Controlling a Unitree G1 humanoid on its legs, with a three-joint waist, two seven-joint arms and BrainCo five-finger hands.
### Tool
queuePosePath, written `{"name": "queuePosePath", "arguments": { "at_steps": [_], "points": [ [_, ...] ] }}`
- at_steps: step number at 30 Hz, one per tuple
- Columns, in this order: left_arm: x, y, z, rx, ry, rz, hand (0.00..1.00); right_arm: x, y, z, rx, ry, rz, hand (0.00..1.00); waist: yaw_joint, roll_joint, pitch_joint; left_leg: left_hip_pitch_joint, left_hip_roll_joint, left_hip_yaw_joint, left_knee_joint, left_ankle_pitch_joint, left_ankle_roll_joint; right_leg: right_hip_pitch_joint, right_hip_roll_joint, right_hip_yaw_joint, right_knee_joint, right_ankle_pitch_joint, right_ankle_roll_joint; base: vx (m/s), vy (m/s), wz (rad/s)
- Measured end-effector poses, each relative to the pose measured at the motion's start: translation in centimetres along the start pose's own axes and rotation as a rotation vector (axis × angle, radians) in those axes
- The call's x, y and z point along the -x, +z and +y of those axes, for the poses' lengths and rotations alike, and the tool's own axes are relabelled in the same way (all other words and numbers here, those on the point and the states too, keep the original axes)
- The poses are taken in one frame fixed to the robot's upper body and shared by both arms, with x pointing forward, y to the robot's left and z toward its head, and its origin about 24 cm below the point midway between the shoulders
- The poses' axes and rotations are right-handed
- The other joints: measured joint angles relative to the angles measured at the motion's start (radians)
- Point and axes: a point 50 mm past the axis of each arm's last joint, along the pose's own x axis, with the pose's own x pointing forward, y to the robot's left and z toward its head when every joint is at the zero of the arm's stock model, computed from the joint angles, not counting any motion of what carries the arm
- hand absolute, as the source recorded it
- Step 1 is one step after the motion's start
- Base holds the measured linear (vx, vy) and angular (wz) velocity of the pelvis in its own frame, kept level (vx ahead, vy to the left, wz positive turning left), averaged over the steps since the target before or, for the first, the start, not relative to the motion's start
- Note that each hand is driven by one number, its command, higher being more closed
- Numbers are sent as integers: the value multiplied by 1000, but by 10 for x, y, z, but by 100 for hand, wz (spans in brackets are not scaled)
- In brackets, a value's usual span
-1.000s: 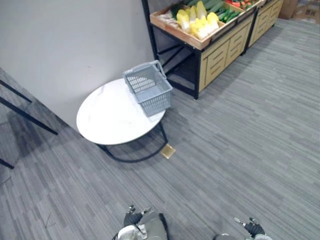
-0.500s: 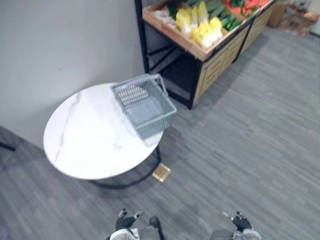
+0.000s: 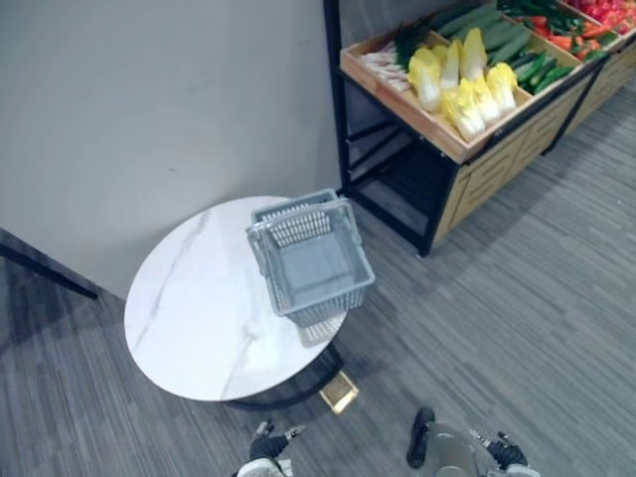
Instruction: Pick vegetable in the basket
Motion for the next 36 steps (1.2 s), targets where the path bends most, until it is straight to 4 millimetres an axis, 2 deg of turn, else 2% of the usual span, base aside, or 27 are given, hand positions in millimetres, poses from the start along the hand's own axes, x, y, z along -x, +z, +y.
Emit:
{"name": "queuePosePath", "arguments": {
  "at_steps": [2, 4, 5, 6, 7, 8, 9, 10, 11, 12, 13, 15, 18, 20, 23, 24, 25, 26, 28, 30, 31, 33, 34, 36],
  "points": [
    [0, -2, 4, 24, 22, 12, 0, 0, -3, 0, 1, 2, 13, 0, -1, 2, -6, -55, 17, -28, 113, 8, -13, 34, 6, -26, -23, -13, -2, 208, -144, 34],
    [-1, 0, 7, 46, 39, 8, 0, 1, -7, -1, 11, 7, 29, 0, -2, -1, -8, -161, 23, -78, 310, 45, -74, 74, -2, -51, -60, -13, -3, 176, -94, 37],
    [-2, 2, 7, 58, 49, 8, 0, 1, -9, -3, 17, 8, 41, 0, -4, 0, -8, -236, 29, -104, 445, 104, -126, 107, -9, -69, -79, -9, -5, 232, -30, 38],
    [-3, 3, 8, 70, 64, 5, 0, 1, -11, -4, 19, 6, 45, 0, -1, -13, 0, -300, 39, -106, 574, 172, -133, 146, -23, -82, -103, -6, -3, 239, -12, 31],
    [-3, 4, 9, 73, 69, 5, 0, 1, -11, -4, 22, 5, 43, 0, 0, -11, -1, -324, 50, -93, 624, 167, -133, 167, -25, -89, -119, -3, -2, 234, 15, 13],
    [-3, 4, 10, 76, 73, 4, 0, 1, -8, -4, 21, 5, 33, 0, 0, -8, -2, -356, 69, -38, 660, 126, -129, 207, -28, -95, -152, 7, 6, 227, 41, 4],
    [-3, 4, 10, 78, 74, 3, 0, 0, -4, -6, 9, -4, 24, 0, -2, -8, -3, -371, 81, 25, 636, 94, -123, 233, -33, -101, -178, 16, 15, 297, 137, 13],
    [-4, 7, 9, 84, 76, -2, 0, -1, -3, -10, -10, -26, 18, 0, -3, -10, -1, -386, 84, 120, 496, 73, -93, 267, -44, -117, -206, 30, 38, 209, 131, 15],
    [-4, 7, 9, 86, 77, -2, 0, -1, -3, -10, -13, -30, 18, 0, -3, -10, -1, -388, 84, 136, 456, 81, -81, 271, -46, -119, -208, 32, 41, 200, 202, 19],
    [-3, 5, 10, 108, 91, 5, 0, -1, 0, -18, -32, -56, 9, 0, -2, 4, -5, -387, 74, 189, 279, 176, 20, 279, -38, -126, -216, 40, 56, 191, 223, 27],
    [-3, 5, 16, 136, 120, 7, 0, -1, -3, -15, -45, -51, 17, 0, -5, -12, -23, -346, 28, 204, 180, 172, 36, 277, -51, -121, -248, 57, 77, 210, 272, 34],
    [-5, 8, 22, 149, 138, -1, 0, 0, -8, -17, -75, -63, 35, 0, -4, -35, -29, -327, -10, 202, 86, 172, 36, 277, -58, -124, -286, 63, 85, 122, 179, 33],
    [-2, -2, 32, 187, 182, 26, 0, 1, -9, -35, -189, -144, 45, 0, -4, -35, -26, -275, -45, 207, -35, 185, 46, 293, -62, -136, -309, 76, 106, 105, 102, 15],
    [1, -8, 36, 191, 197, 43, 0, 2, -10, -54, -240, -206, 46, 0, -5, -21, -31, -233, -56, 210, -102, 205, 43, 304, -60, -136, -309, 78, 108, 46, 22, -5],
    [2, -11, 39, 181, 203, 48, 0, 3, 8, -101, -295, -334, -13, 0, -12, 6, -43, -205, -59, 225, -178, 223, 41, 300, -44, -137, -310, 82, 111, 7, 2, -1],
    [2, -12, 40, 188, 208, 50, 0, 4, 14, -109, -301, -355, -28, 0, -12, 1, -40, -204, -60, 229, -181, 223, 41, 300, -42, -136, -310, 86, 109, -31, 17, -2],
    [2, -13, 43, 175, 213, 56, 0, 4, 32, -126, -302, -396, -79, 0, -17, -5, -38, -205, -60, 230, -185, 222, 41, 300, -41, -134, -310, 86, 109, -39, 4, -2],
    [3, -14, 43, 167, 213, 61, 0, 5, 39, -132, -297, -412, -99, 0, -21, -7, -38, -205, -60, 227, -185, 222, 41, 299, -42, -134, -310, 86, 110, -55, 4, -2],
    [4, -18, 45, 148, 214, 78, 0, 5, 68, -144, -243, -441, -174, 0, -25, -13, -34, -205, -61, 226, -185, 223, 41, 293, -43, -125, -310, 86, 110, -53, 2, -10],
    [6, -22, 49, 119, 215, 90, 0, 12, 125, -147, -31, -456, -353, 0, -27, -20, -38, -223, -60, 228, -185, 224, 43, 262, -40, -106, -308, 87, 110, -98, 4, -16],
    [6, -22, 50, 104, 212, 88, 0, 16, 141, -147, 34, -464, -408, 0, -28, -19, -38, -229, -60, 228, -185, 227, 45, 255, -40, -105, -308, 87, 110, -107, -4, -6],
    [6, -22, 54, 58, 210, 84, 0, 44, 204, -144, 292, -520, -649, 0, -28, -24, -39, -251, -60, 226, -185, 234, 52, 233, -39, -103, -308, 87, 105, -73, -3, 1],
    [7, -23, 55, 50, 209, 83, 0, 52, 219, -142, 355, -534, -709, 0, -28, -25, -39, -254, -60, 225, -185, 235, 53, 230, -39, -103, -308, 87, 105, -41, 5, 3],
    [8, -26, 57, 26, 204, 91, 0, 86, 270, -122, 567, -578, -933, 0, -26, -33, -40, -257, -60, 222, -185, 237, 56, 228, -39, -104, -308, 87, 105, 0, 0, 0]
  ]
}}
